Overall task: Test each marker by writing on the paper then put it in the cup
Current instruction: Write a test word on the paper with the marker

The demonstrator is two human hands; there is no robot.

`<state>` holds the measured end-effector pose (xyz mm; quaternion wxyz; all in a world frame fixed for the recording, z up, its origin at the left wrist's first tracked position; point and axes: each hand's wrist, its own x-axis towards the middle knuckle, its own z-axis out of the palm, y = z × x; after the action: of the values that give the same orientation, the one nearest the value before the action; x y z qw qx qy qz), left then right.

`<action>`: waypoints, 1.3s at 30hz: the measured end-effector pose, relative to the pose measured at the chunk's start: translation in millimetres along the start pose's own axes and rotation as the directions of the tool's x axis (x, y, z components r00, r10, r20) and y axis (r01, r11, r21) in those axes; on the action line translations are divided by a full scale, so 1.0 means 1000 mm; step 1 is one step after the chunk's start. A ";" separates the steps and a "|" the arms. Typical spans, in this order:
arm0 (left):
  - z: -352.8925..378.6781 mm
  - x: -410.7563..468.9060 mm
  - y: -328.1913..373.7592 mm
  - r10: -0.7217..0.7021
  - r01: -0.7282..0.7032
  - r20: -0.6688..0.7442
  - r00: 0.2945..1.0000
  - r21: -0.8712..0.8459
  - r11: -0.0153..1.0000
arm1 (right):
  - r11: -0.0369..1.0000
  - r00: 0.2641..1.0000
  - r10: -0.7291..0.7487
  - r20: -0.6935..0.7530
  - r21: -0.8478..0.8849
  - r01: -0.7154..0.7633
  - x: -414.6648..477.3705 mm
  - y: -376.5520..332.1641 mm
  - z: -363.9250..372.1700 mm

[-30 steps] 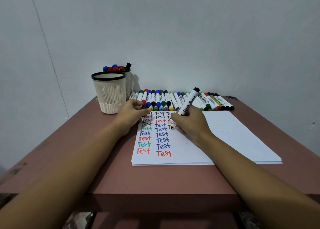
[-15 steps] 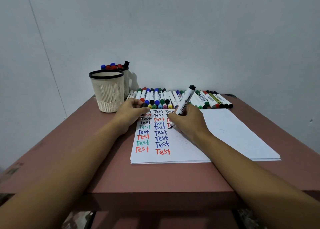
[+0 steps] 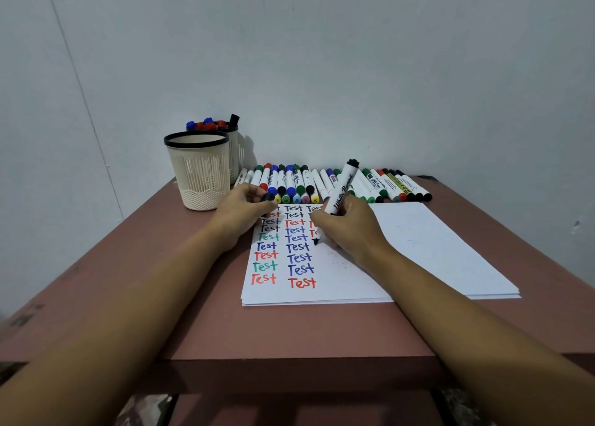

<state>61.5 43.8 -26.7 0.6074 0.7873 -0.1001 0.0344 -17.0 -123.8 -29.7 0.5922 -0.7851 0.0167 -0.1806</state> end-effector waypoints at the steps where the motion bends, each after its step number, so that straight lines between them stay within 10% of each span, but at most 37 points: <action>1: 0.000 0.000 0.000 0.000 0.000 0.000 1.000 0.003 1.000 | 1.000 1.000 0.000 -0.031 0.022 0.001 0.001 0.000 0.000; 39: 0.000 -0.004 0.003 0.004 -0.004 0.009 1.000 0.041 0.999 | 0.995 0.992 0.000 -0.126 -0.095 -0.012 -0.004 -0.006 -0.004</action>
<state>57.2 43.6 -24.2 0.5906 0.7996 -0.1036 0.0344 -23.0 -124.5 -24.3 0.5522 -0.7996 0.0652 -0.2271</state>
